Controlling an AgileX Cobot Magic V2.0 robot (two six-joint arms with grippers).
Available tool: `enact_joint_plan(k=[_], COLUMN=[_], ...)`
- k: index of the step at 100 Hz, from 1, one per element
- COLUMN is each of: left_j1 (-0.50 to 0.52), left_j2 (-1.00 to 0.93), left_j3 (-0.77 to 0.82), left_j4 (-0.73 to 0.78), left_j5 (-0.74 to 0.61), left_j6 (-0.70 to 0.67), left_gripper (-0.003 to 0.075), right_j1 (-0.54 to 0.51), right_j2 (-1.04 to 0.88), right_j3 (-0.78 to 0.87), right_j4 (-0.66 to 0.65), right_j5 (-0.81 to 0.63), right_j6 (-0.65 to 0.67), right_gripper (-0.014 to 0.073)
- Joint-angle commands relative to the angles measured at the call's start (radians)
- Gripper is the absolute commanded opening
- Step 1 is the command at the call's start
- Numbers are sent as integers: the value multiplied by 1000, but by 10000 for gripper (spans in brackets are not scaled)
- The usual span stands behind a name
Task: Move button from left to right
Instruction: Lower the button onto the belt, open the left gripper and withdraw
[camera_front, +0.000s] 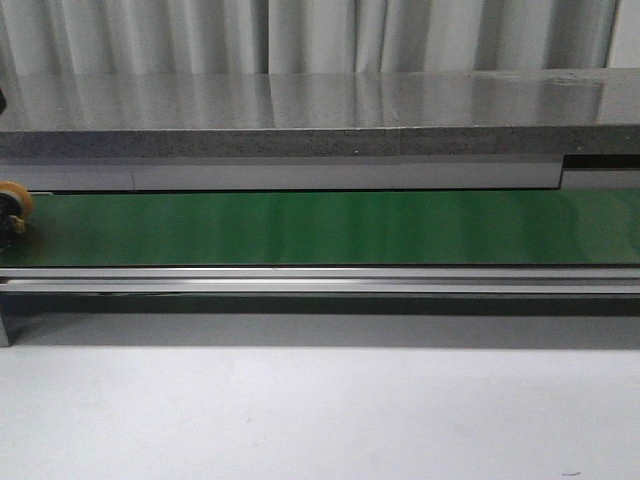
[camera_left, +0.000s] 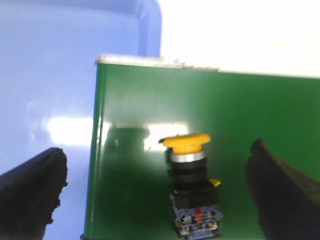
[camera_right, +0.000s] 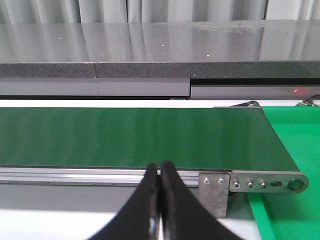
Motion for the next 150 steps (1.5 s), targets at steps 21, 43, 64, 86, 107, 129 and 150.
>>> enact_joint_plan(k=[21, 43, 64, 86, 107, 129, 150], left_j1=[-97, -109, -109, -109, -109, -109, -109], left_j2=[-343, -629, -936, -1222, -1422, -1454, -1454], left_j3=[210, 476, 740, 916, 986, 1032, 1034], left_j4=[-19, -19, -44, -50, -50, -50, -50], left_j5=[-282, -470, -602, -609, -605, -600, -601], left_j6=[6, 6, 6, 6, 6, 6, 6], left_gripper=[686, 686, 686, 686, 686, 686, 649], right_j1=[-2, -2, -2, -2, -2, -2, -2], right_j2=[-17, -17, -17, -17, -17, -17, -17], right_j3=[0, 0, 0, 0, 0, 0, 0], right_j4=[2, 2, 2, 2, 2, 2, 2], right_j5=[-83, -83, -83, -83, -83, -83, -83], right_j6=[-4, -4, -4, -4, -4, -4, -4], right_gripper=[-68, -68, -68, -68, -68, -68, -68])
